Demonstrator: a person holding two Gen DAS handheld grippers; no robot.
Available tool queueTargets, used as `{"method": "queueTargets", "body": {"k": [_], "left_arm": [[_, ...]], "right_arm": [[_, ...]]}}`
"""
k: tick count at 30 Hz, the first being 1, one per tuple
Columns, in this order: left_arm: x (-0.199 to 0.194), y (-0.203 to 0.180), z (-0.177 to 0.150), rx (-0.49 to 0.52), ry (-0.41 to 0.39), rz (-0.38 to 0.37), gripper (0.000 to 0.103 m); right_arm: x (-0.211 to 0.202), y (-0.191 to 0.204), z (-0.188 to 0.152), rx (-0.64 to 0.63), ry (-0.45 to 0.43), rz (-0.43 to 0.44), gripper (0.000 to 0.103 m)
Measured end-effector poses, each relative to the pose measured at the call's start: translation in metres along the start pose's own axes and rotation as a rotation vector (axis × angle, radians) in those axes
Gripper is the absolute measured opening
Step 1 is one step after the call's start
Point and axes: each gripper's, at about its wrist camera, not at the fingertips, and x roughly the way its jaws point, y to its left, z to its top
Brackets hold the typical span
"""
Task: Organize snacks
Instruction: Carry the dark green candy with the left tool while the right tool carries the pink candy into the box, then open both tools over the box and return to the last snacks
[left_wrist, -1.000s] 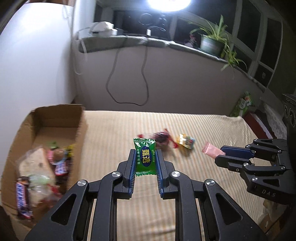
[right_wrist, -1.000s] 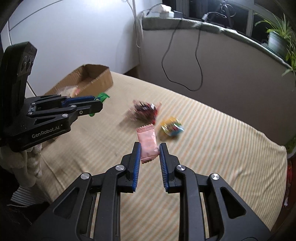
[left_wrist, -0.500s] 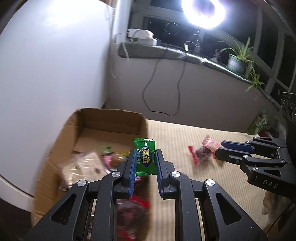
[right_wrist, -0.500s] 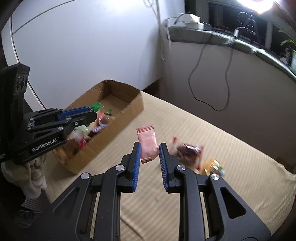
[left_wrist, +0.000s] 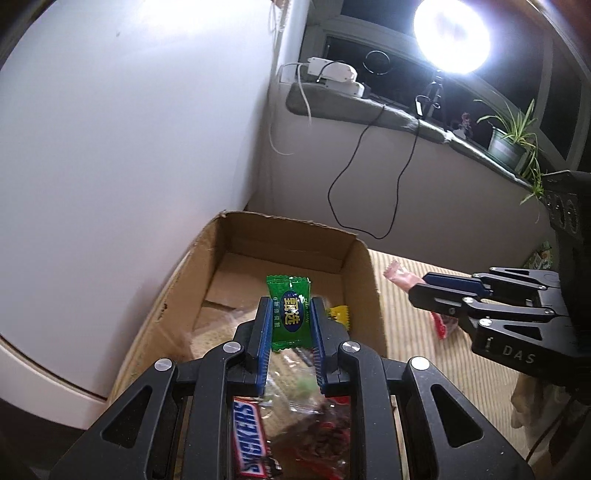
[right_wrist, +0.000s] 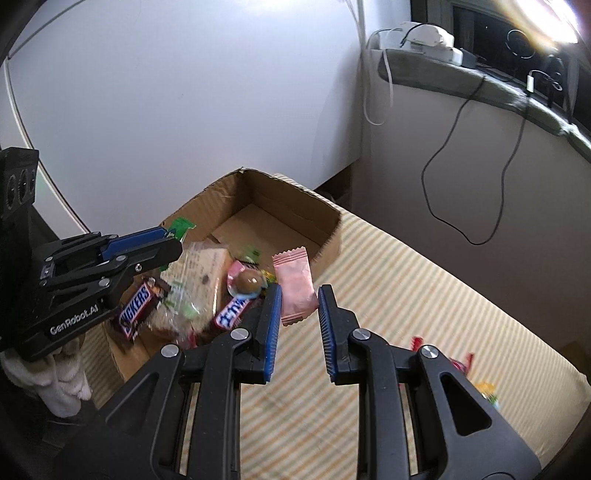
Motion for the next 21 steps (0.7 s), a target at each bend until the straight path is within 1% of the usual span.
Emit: {"method": "queueTargets", "body": {"k": [9,17,19,21], "left_arm": [[0.01,0.009,0.001,-0.012,0.02,0.006,0.018],[0.013,0.011,0.003,-0.025,0.028,0.006,0.02],[0.013,0.012,0.004,-0.03,0.025,0.008,0.02],[0.013,0.012,0.004,-0.036,0.025,0.015,0.025]], "right_arm": [[0.033,0.011,0.014,-0.008,0.033,0.025,0.021],[0.049,0.018,0.019,-0.019,0.047,0.04,0.022],[0.051,0.018,0.021,-0.019,0.048,0.041,0.025],[0.052,0.018,0.021,-0.015,0.05,0.047,0.031]]}}
